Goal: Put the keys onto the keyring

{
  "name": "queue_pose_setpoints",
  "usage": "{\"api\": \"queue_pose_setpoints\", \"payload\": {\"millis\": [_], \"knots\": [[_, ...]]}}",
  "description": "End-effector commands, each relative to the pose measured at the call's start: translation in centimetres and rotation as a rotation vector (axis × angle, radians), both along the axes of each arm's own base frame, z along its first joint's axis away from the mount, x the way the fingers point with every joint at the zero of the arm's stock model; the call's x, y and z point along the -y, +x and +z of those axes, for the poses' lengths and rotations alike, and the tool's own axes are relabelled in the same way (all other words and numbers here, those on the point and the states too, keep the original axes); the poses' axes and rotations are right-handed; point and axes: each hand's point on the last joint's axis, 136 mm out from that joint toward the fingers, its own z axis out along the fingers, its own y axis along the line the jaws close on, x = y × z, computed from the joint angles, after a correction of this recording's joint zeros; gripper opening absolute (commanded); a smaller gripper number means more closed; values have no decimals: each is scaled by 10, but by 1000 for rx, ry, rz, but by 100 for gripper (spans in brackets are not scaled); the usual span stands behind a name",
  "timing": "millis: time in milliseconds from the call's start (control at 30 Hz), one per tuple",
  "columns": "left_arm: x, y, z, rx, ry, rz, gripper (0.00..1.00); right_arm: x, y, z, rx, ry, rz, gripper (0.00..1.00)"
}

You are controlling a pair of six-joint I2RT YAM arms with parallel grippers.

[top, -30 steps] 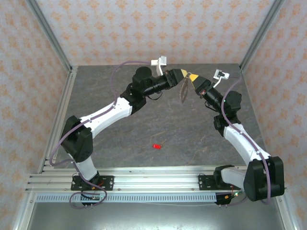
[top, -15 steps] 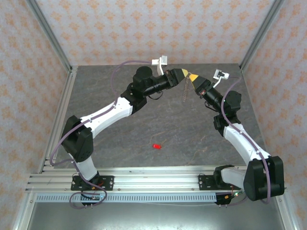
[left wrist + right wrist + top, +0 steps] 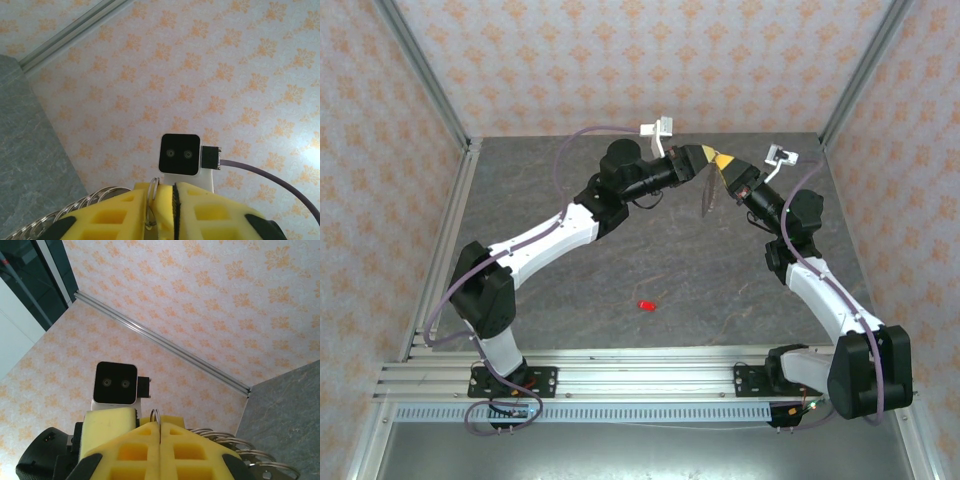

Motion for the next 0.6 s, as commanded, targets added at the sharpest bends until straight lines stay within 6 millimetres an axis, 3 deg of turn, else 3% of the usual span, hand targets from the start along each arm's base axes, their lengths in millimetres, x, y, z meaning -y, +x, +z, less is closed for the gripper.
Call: {"api": "queue_pose_setpoints", "payload": {"millis": [0, 233, 300, 400, 567], "knots": [[5, -5, 23, 66, -35, -10, 18, 0, -4, 10, 51, 12, 0, 0], [7, -4, 21, 65, -27, -10, 0, -1, -5, 11, 51, 8, 0, 0], [7, -4, 19, 66, -15, -11, 0, -1, -4, 10, 40, -10, -2, 1], [5, -3, 16, 76, 24, -15, 0, 9, -3, 9, 25, -55, -48, 24], [3, -4, 20, 112, 80, -72, 0, 37, -5, 18, 33, -77, -119, 27]]}}
